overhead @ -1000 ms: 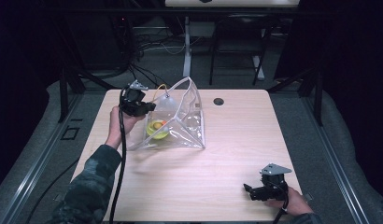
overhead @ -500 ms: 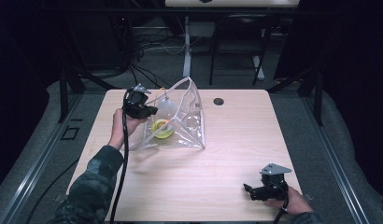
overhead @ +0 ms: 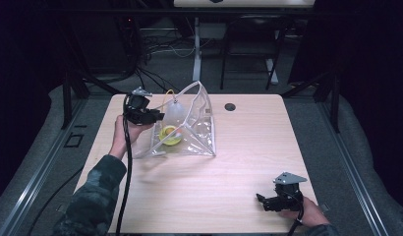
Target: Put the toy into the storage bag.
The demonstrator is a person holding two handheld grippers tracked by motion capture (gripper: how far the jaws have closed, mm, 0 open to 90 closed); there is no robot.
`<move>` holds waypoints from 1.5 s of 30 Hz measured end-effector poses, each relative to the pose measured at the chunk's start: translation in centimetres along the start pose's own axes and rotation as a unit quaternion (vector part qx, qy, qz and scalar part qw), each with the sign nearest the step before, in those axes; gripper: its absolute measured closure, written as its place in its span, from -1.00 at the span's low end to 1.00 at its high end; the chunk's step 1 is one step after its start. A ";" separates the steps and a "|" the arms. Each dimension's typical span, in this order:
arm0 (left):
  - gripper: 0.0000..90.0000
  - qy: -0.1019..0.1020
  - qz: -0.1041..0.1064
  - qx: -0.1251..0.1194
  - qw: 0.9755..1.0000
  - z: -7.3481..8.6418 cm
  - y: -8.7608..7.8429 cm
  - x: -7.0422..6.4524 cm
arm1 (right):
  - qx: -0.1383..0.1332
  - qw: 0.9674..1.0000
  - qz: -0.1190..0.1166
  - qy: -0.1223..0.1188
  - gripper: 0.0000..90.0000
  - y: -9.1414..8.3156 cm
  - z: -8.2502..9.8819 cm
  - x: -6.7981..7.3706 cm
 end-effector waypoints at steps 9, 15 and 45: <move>-0.25 0.010 -0.002 -0.014 1.000 -0.1 -2.4 0.0 | 0.000 1.000 0.000 0.000 -1.00 0.0 0.0 0.0; -0.46 0.013 -0.010 -0.027 1.000 0.0 -4.2 -0.2 | -0.002 1.000 0.003 0.000 -1.00 0.0 0.0 0.0; -0.75 -0.015 -0.067 -0.023 0.997 7.7 -10.6 1.0 | -0.003 1.000 0.002 -0.001 -1.00 0.0 0.0 0.0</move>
Point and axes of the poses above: each handheld gripper's, and its own axes: y roughly forward along the jaws, z roughly out of its underside, x roughly to its left, the point moved 4 cm from there along y, roughly forward along the jaws, and after that the axes turned 5 degrees about y, right-handed, at the moved point
